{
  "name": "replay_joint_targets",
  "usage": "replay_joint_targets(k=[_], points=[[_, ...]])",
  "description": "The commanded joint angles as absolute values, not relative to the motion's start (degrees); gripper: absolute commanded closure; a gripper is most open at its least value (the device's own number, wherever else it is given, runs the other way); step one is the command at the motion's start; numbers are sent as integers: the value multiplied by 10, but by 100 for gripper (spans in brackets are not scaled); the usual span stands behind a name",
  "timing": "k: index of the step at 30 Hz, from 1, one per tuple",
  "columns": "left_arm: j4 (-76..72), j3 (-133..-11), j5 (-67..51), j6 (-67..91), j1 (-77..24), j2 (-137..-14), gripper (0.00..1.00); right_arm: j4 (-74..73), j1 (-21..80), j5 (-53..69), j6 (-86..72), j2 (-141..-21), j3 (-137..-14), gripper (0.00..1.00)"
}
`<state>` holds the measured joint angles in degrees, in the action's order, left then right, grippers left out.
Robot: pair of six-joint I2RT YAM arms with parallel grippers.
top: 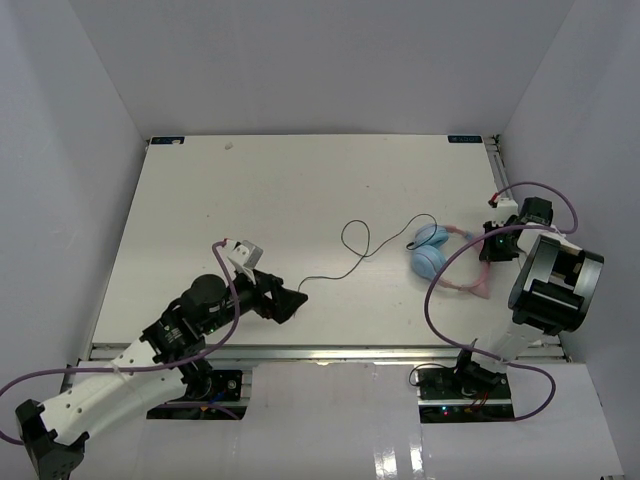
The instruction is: Wrap the headphones
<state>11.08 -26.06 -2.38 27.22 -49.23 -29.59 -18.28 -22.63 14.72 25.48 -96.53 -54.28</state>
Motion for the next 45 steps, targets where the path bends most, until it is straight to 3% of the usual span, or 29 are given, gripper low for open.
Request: replay_joint_targets(k=[1,9,13,18,28,36,45], points=[[35,-252,-61,253,-490,-332,2,-207,-221,198,257,-947,-511,92],[-102,-316,-113,86,-495,-522,2,-279,-196,321,268,-725,-556,92],[-284,-277,-144,-101,-497,-575,2,-298,-170,362,288,-622,-609,92],[-371,-322,-172,-185,-496,-682,2,-387,-164,435,328,-589,-695,92],[-634,-410,-176,-83,-485,-915,2,-463,-165,534,279,-541,-798,92],[-855,-383,-323,125,-493,-1001,4,-460,-165,547,179,-574,-892,92],[-951,-391,-355,210,-502,-1060,4,-390,-164,555,86,-582,-883,92]])
